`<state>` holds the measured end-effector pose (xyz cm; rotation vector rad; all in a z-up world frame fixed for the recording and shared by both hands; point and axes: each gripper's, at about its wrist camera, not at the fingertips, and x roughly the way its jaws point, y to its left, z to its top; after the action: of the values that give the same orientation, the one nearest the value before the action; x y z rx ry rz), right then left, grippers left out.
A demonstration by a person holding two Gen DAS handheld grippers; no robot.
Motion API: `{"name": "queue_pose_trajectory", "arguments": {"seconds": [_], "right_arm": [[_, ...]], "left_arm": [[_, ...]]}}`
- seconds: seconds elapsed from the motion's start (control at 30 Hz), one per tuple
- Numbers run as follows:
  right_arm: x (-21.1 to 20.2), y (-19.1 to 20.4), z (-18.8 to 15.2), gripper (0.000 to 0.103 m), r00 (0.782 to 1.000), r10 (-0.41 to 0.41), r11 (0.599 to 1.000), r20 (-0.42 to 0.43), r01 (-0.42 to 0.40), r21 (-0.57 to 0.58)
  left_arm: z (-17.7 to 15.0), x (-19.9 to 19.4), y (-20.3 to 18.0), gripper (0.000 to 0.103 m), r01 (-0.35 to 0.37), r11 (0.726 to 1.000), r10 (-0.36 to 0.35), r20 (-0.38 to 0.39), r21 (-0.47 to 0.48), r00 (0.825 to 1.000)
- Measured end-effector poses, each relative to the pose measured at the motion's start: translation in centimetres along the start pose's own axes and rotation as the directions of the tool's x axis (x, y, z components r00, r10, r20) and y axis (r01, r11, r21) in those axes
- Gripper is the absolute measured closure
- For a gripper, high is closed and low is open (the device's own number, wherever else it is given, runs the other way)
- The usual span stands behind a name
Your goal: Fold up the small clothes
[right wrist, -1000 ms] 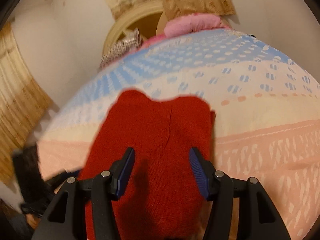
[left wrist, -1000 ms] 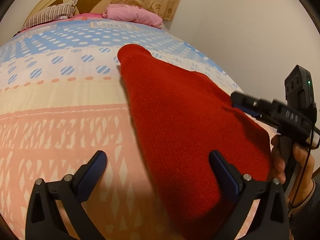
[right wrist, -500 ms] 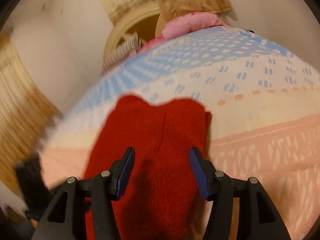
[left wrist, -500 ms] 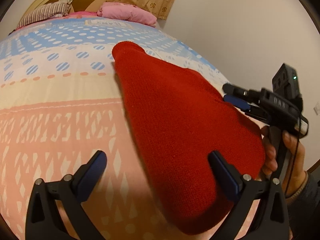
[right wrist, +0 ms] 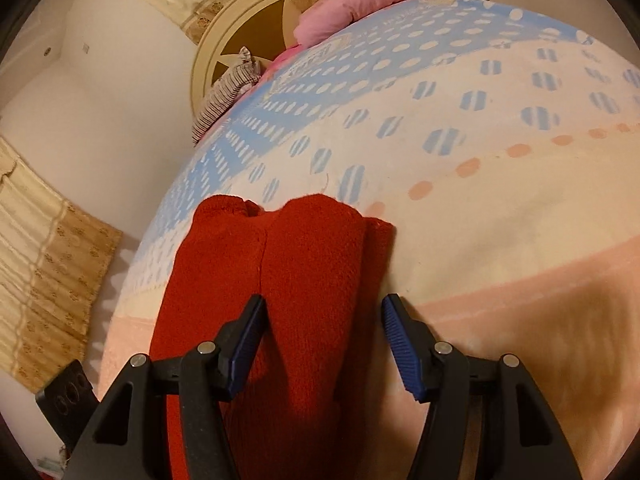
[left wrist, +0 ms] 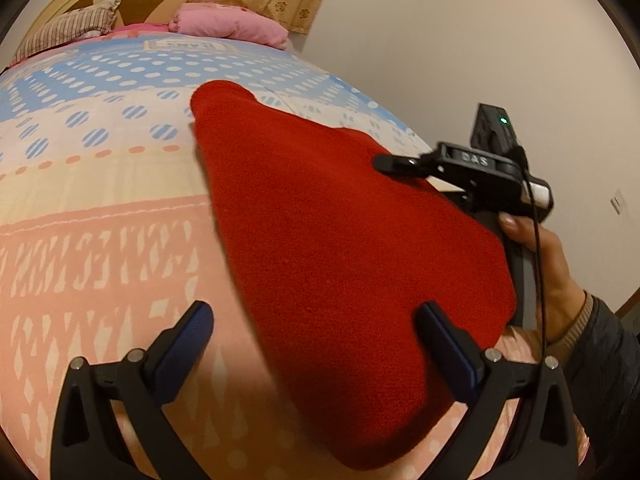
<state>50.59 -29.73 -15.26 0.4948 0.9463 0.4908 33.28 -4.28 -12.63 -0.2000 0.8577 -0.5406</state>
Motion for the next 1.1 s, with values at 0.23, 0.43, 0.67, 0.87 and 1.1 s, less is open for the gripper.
{"name": "queue_pose_trajectory", "arguments": {"seconds": [0.23, 0.43, 0.67, 0.87, 1.1], "right_arm": [[0.8, -0.1, 0.0, 0.054, 0.998, 0.063, 0.998, 0.003, -0.063, -0.002], [1.2, -0.2, -0.3, 0.066, 0.995, 0.101, 0.995, 0.001, -0.101, 0.011], [1.0, -0.1, -0.7, 0.069, 0.995, 0.096, 0.995, 0.014, -0.096, -0.008], [0.8, 0.1, -0.9, 0.072, 0.996, 0.084, 0.996, 0.029, -0.083, -0.030], [0.6, 0.4, -0.9, 0.074, 0.997, 0.064, 0.997, 0.039, -0.062, -0.044]], "left_arm": [[0.0, 0.4, -0.6, 0.000, -0.017, 0.999, 0.018, -0.018, 0.032, 1.000], [0.1, 0.4, -0.5, 0.010, 0.018, 0.999, -0.017, -0.017, 0.039, 1.000], [0.2, 0.4, -0.7, 0.020, 0.050, 0.998, -0.049, -0.022, 0.049, 0.999], [0.3, 0.5, -1.0, 0.023, 0.043, 0.997, -0.041, -0.027, 0.062, 0.999], [0.6, 0.5, -1.6, 0.034, 0.018, 0.997, -0.014, -0.048, 0.081, 0.999]]}}
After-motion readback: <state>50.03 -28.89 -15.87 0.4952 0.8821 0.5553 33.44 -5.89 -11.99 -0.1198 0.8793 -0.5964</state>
